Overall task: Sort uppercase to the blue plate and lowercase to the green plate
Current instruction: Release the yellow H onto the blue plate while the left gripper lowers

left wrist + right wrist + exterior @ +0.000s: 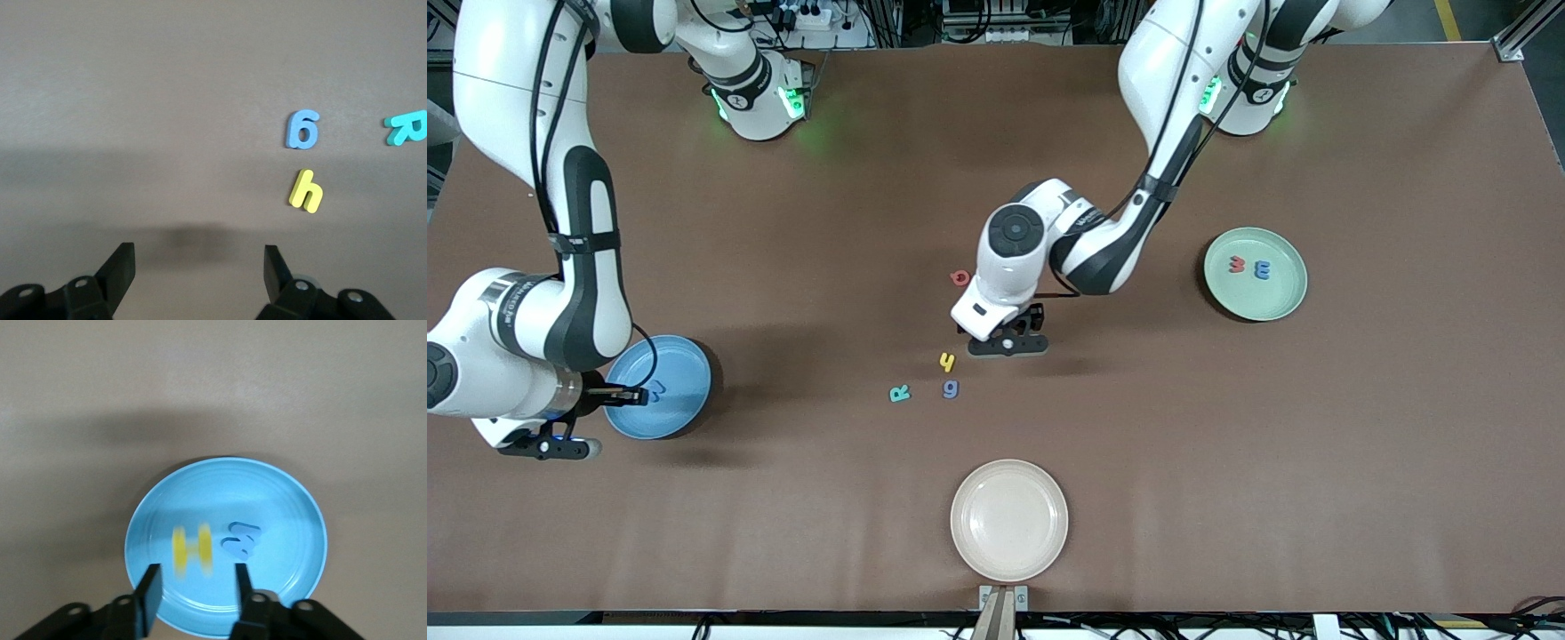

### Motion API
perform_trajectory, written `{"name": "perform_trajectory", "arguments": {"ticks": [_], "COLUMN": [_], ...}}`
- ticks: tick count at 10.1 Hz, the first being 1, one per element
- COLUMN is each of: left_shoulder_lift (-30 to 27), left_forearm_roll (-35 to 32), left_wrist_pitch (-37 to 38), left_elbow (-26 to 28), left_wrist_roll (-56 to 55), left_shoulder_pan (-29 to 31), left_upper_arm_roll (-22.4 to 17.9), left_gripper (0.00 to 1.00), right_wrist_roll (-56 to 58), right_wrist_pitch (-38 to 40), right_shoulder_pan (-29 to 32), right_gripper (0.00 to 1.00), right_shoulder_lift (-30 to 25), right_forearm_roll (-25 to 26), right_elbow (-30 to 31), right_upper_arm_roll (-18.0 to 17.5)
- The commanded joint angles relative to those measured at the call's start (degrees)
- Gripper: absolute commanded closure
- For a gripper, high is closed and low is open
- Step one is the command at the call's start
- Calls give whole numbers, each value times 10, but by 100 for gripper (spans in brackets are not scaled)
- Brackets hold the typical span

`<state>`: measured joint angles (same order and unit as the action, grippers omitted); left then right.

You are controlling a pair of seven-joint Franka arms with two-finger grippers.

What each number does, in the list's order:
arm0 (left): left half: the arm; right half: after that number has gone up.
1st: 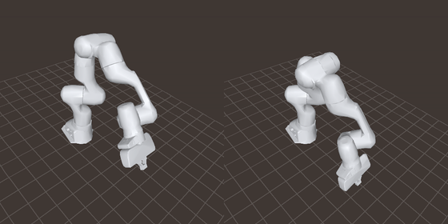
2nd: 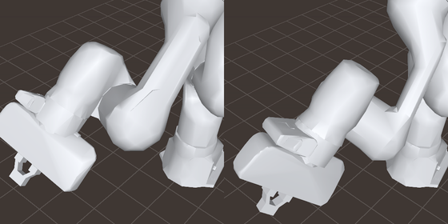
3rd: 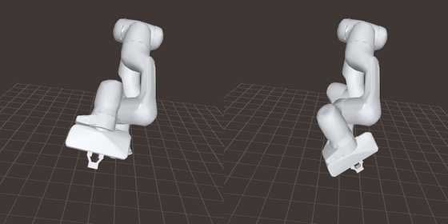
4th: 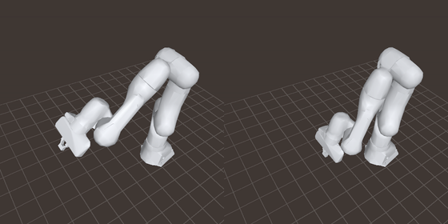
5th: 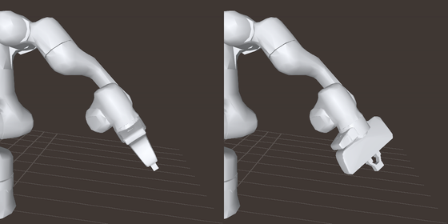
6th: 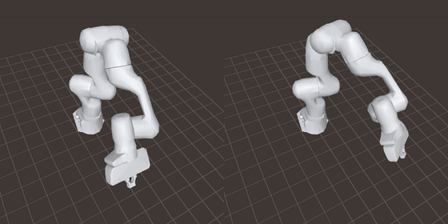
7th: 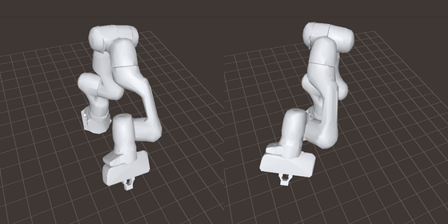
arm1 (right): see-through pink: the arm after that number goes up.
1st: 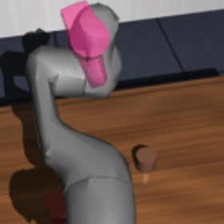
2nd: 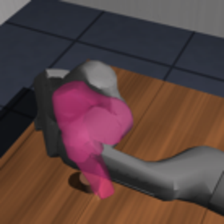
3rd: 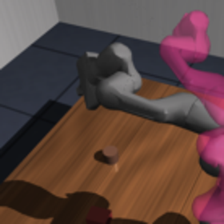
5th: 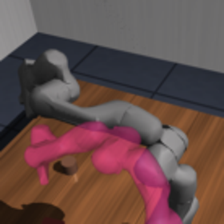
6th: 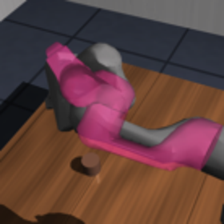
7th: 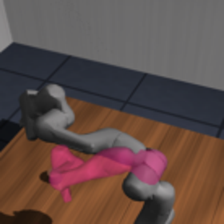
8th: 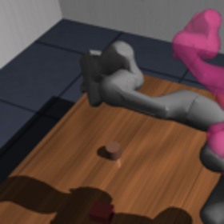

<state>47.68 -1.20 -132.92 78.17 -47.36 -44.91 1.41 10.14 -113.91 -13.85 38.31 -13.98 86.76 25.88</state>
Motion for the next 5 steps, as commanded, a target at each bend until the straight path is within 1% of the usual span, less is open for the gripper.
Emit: {"name": "perform_trajectory", "arguments": {"ticks": [1,2,4,5], "left_shoulder_lift": [34,35,67,83], "left_forearm_roll": [-26,-26,-27,-28], "left_wrist_pitch": [-18,-34,-114,-162], "left_elbow": [-55,-63,-78,-79], "left_wrist_roll": [65,88,94,96], "left_shoulder_pan": [-18,-20,-39,-52], "left_upper_arm_roll": [-11,-10,-16,-34], "left_gripper": [10,0,0,0], "right_wrist_roll": [2,2,4,7], "right_wrist_pitch": [7,6,4,1], "right_shoulder_pan": [8,9,10,11], "right_gripper": [0,0,0,0], "right_shoulder_lift": [-6,-6,-6,-6], "right_forearm_roll": [-14,-14,-15,-17], "right_elbow": [1,0,-1,-1], "right_upper_arm_roll": [-7,-7,-7,-7]}}
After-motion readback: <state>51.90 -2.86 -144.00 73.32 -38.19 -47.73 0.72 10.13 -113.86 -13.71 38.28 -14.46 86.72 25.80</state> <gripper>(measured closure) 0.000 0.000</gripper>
